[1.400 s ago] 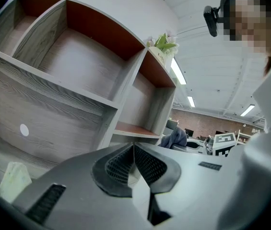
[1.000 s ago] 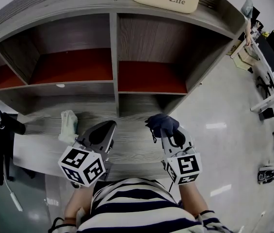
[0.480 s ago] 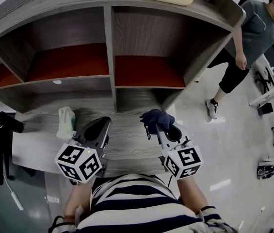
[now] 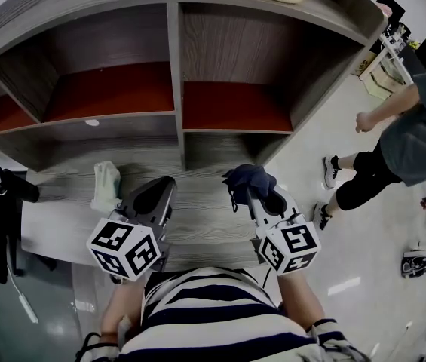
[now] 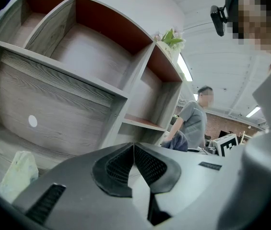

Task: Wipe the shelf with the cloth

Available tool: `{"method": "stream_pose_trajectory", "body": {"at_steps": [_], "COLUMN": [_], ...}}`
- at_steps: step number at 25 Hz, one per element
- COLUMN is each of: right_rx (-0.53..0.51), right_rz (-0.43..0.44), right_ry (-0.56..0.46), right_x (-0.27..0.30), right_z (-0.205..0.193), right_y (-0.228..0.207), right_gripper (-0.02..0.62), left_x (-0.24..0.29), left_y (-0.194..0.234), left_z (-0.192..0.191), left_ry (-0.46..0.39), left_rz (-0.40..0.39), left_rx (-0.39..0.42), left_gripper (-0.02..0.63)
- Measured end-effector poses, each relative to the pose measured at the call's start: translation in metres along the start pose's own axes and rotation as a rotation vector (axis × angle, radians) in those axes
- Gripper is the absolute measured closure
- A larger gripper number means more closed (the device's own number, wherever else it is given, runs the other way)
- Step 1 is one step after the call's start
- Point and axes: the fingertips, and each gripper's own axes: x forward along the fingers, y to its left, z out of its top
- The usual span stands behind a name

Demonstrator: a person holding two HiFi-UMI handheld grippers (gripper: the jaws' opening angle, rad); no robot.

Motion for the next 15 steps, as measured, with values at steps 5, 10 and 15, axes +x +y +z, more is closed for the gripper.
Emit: {"method": "stream_pose_trajectory", "body": {"at_steps": [5,10,15], "right_rx": [0.019,0.012,0.022], "right_rz": [0.005,0.005,0.003], "right_ry": [0.004,0.008,0.013], "right_x": [0.0007,0.0018,0.003], "right_z": [-0.0011,-0.0005,-0.0009], "right_y": [-0.0006,-0.0022,-0.0049], "right_gripper": [0.517,0.517,0.517], "left_x": [0.0002,0.0014,0.0023], "left_y": [0.0004,0.0001,-0.0002], "left_z": [-0.0025,-0.0037,-0.0033], "left_ry": [0.005,0.005,0.002], "left_rz": [-0.002,-0.004,-0.006], "left_rx": [-0.003,-0.01,-0.016], "left_gripper": [0.583,0.583,0.583]}}
